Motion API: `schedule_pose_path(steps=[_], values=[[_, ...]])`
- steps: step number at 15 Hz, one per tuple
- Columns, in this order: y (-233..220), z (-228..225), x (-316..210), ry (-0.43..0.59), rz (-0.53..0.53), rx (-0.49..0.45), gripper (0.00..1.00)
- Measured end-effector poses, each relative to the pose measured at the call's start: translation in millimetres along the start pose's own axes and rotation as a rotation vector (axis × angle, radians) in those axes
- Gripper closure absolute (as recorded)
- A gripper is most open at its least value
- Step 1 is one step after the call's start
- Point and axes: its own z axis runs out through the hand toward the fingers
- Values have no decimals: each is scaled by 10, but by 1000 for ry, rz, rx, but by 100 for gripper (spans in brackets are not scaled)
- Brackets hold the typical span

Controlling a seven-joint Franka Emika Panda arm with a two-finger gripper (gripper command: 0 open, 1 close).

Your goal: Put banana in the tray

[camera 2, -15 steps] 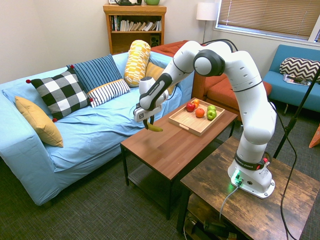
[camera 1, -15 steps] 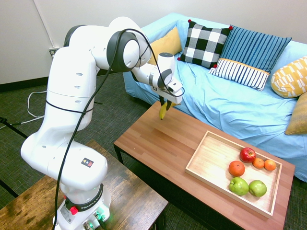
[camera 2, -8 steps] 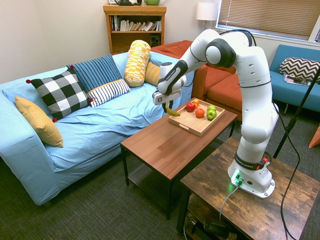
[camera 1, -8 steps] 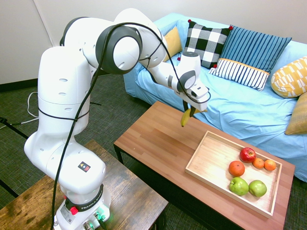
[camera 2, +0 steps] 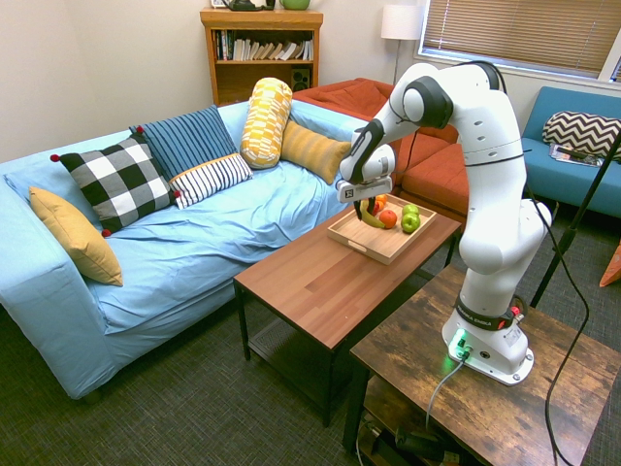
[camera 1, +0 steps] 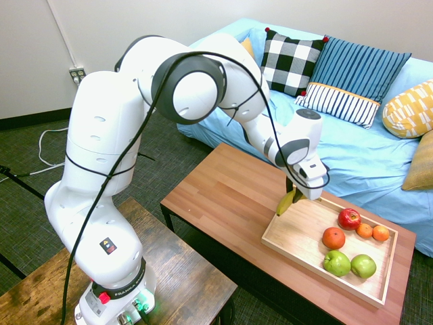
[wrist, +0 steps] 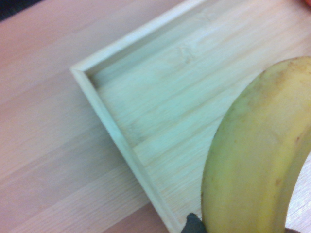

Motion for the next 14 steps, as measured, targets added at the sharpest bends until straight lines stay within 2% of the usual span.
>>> schedule_pose_path(steps=[5,14], values=[[142,476,278,-36,33,-7,100],[-16,885,403,-61,34,-3,100]])
